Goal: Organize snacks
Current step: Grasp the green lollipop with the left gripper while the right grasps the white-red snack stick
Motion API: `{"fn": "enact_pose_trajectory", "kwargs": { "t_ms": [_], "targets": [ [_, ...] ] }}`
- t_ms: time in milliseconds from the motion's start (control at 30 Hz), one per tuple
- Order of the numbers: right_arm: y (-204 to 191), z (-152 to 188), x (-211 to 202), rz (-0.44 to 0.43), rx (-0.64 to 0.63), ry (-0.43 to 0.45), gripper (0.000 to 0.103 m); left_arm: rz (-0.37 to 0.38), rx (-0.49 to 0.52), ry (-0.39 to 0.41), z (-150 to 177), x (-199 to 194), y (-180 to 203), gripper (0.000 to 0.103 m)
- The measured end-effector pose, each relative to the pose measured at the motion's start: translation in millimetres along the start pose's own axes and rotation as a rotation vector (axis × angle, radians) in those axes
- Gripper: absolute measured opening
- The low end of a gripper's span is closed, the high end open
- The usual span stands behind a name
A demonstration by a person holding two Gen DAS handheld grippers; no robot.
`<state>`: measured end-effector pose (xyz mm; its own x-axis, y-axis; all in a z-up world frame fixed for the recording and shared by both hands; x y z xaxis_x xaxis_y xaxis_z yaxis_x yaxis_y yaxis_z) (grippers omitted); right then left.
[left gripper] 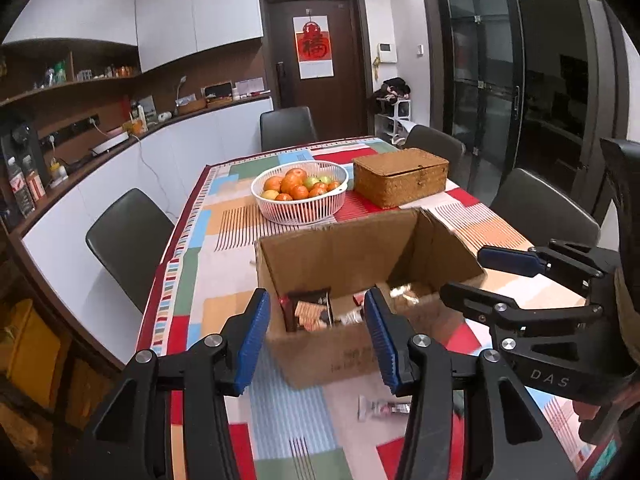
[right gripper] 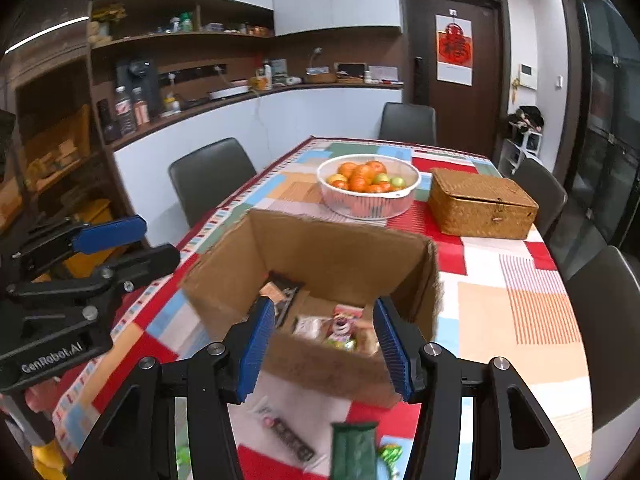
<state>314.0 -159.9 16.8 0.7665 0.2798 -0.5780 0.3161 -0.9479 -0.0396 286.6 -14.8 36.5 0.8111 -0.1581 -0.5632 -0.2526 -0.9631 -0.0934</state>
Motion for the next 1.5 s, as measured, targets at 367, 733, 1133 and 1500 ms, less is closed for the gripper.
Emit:
{"fn": "enact_pose_trajectory", "kwargs": {
  "t_ms": [367,733,1133,1500],
  "targets": [
    [-37,56,-26,-0.069,-0.059,-0.045,0.053,0.01,-0.006,-0.054,70,-35,8,0.048],
    [-58,117,-12,-0.106,-0.093,-0.178,0.053,0.056,-0.037,-0.204,138,-22,12,0.048],
    [-55,162,17,-0.105,-0.069,-0.316,0.053,0.118,-0.071,-0.34,189,17,17,0.047],
    [-53,173,44,-0.1,-0.071,-0.372,0.053,0.142,-0.103,-0.411,205,46,16,0.036]
  ]
}}
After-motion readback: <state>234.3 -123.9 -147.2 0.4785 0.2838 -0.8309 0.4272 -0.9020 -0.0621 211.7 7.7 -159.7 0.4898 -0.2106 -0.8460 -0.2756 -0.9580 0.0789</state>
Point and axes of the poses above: each gripper's, at about its wrist camera, not at the fingertips, and x roughly the way its jaws point, y to its right, z to its underside, the point moved 4 cm from there along x, roughly the way its jaws point, and after that the axes turned 2 degrees about y, right-handed, at the moved point
